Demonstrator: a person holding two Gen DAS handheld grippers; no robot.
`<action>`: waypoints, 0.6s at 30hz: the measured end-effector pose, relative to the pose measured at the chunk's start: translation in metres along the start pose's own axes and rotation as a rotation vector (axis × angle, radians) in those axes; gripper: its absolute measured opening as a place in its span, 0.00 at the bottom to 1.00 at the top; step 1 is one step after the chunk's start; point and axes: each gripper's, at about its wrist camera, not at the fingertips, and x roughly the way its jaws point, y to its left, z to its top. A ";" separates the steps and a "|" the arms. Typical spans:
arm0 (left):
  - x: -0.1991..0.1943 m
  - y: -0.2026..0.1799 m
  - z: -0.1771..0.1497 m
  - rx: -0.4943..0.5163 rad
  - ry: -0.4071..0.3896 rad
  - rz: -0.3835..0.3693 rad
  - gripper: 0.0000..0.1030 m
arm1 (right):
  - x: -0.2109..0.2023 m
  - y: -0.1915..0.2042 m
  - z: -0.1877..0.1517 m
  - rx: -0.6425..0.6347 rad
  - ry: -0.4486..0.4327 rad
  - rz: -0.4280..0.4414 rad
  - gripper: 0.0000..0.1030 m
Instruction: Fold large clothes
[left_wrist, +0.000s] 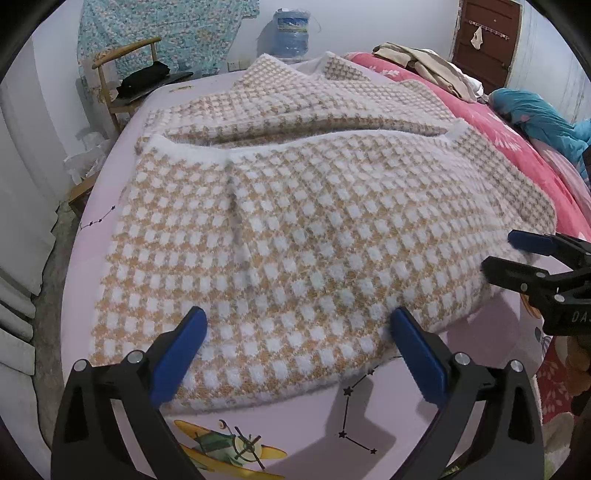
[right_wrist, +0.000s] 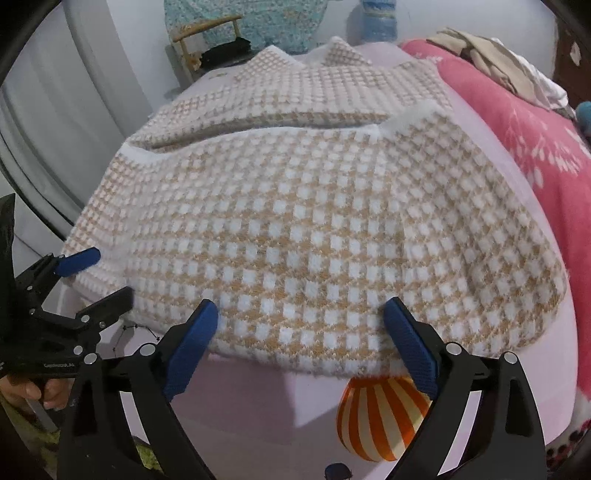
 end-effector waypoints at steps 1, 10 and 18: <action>0.000 0.000 0.000 0.000 0.000 -0.001 0.95 | 0.001 0.000 0.000 0.000 0.001 0.002 0.88; 0.000 -0.001 0.000 -0.011 0.004 0.007 0.95 | 0.009 0.010 0.006 -0.008 0.016 -0.003 0.90; 0.000 -0.001 0.000 -0.015 0.010 0.012 0.95 | 0.014 0.012 0.013 -0.010 0.028 -0.010 0.92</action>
